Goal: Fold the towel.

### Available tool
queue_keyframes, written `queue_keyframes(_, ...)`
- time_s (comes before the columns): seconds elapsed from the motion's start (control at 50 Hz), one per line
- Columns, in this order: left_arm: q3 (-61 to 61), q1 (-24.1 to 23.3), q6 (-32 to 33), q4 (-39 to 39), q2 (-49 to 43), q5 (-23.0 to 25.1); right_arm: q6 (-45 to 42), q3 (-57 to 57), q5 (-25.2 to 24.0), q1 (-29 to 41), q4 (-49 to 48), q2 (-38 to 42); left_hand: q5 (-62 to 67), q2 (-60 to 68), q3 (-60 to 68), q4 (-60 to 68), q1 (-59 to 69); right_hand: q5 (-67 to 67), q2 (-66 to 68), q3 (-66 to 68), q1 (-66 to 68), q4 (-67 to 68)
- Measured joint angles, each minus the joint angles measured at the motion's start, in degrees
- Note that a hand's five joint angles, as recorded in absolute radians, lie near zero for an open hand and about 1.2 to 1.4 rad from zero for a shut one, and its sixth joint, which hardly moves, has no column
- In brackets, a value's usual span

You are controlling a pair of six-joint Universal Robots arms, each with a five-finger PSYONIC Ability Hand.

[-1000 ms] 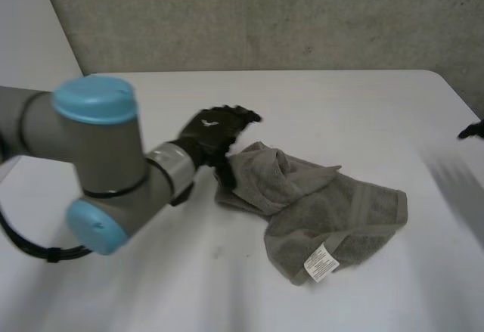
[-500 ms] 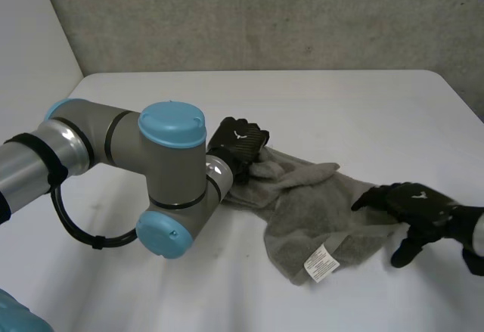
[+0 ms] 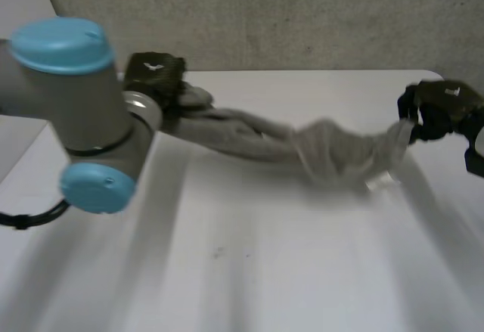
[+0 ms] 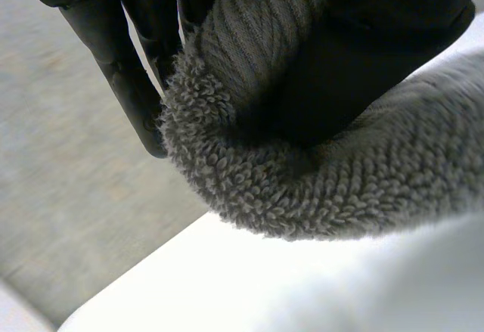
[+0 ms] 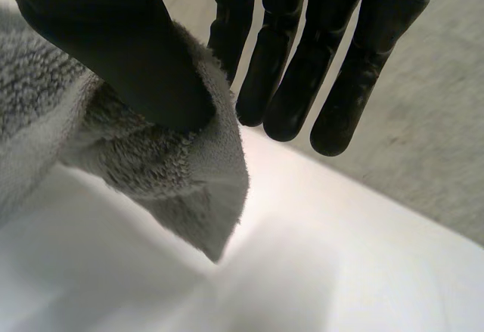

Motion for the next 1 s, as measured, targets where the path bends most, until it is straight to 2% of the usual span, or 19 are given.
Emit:
queue_keyframes(0.02,0.00,0.00,0.00,0.00,0.00,0.00,0.00,0.00,0.00,0.00,0.00,0.00,0.00,0.00,0.00,0.00,0.00,0.00,0.00,0.00,0.00,0.00)
queue_keyframes(0.04,-2.62,2.06,-1.94,-0.82,2.64,-0.21,4.24,-3.77,2.10,1.40,0.03,0.96,0.29,0.00,0.01,0.07,0.00,0.00,0.00,0.00,0.00,0.00)
queue_keyframes(0.12,-6.93,4.58,-4.82,-2.04,5.05,-0.12,6.24,-7.47,3.53,4.22,1.23,3.65,0.29,0.01,0.08,0.07,0.00,0.11,0.00,0.00,0.00,0.00)
queue_keyframes(0.26,-15.47,7.55,-7.78,-3.16,5.74,0.32,5.78,-14.25,7.63,10.70,5.00,11.08,-0.22,-3.44,-2.76,-3.53,-0.02,0.27,0.00,0.00,0.00,0.24)
queue_keyframes(0.32,-22.28,9.01,-8.29,-3.26,5.12,0.49,3.28,-18.02,10.39,13.68,7.64,15.73,-8.48,-10.84,-10.31,-11.02,-7.26,0.27,-0.08,-0.02,-0.04,0.22)
queue_keyframes(0.38,-27.02,9.34,-8.47,-3.27,4.70,0.46,-0.27,-19.95,12.25,15.00,9.65,18.31,-15.50,-18.36,-17.94,-18.02,-14.52,-11.58,-14.80,-14.20,-10.27,-14.56)
queue_keyframes(0.44,-30.57,8.93,-8.65,-3.32,4.76,0.44,-4.68,-20.78,14.26,15.55,11.58,19.53,-25.52,-28.34,-27.27,-28.10,-24.42,-31.29,-34.13,-34.01,-26.13,-34.53)
queue_keyframes(0.48,-31.66,8.48,-8.72,-3.44,5.18,0.43,-7.06,-20.77,15.47,15.69,12.40,19.58,-29.87,-32.00,-31.59,-32.35,-28.22,-38.59,-40.65,-41.02,-31.61,-41.45)
queue_keyframes(0.54,-32.24,7.80,-8.77,-3.56,6.80,0.46,-9.98,-20.24,17.01,15.88,13.11,18.70,-37.49,-40.31,-39.14,-39.96,-36.44,-41.96,-42.99,-44.06,-33.85,-44.73)
queue_keyframes(0.56,-32.19,7.57,-8.76,-3.59,8.00,0.50,-11.41,-19.57,17.82,15.99,13.36,17.67,-43.55,-46.03,-45.54,-46.06,-42.29,-42.60,-43.10,-44.57,-34.35,-45.43)
queue_keyframes(0.62,-31.82,7.37,-8.71,-3.56,9.64,0.56,-12.56,-18.52,18.53,16.09,13.43,16.11,-44.72,-46.78,-46.29,-47.18,-43.12,-42.60,-43.10,-44.57,-34.35,-45.43)
queue_keyframes(0.7,-28.28,7.13,-8.44,-2.77,13.26,0.79,-13.57,-13.11,19.32,16.10,11.57,9.91,-53.60,-55.75,-55.31,-56.14,-51.68,-42.97,-43.10,-44.58,-34.51,-45.55)
queue_keyframes(0.78,-24.55,6.91,-8.23,-1.62,13.67,1.78,-13.61,-7.71,19.39,16.48,8.71,5.65,-54.66,-57.04,-56.51,-57.36,-52.79,-42.97,-43.10,-44.58,-34.51,-45.55)
queue_keyframes(0.9,-15.69,6.12,-7.41,-0.31,8.04,6.81,-13.99,3.55,19.43,20.39,3.50,-1.94,-54.70,-57.12,-56.60,-57.48,-52.90,-42.89,-43.10,-44.57,-34.51,-45.47)
queue_keyframes(1.0,-4.32,4.30,-5.14,-2.85,-1.87,11.42,-14.74,10.39,19.48,25.41,1.13,-5.40,-54.71,-57.12,-56.60,-57.48,-52.90,-42.76,-43.10,-44.57,-34.51,-45.43)
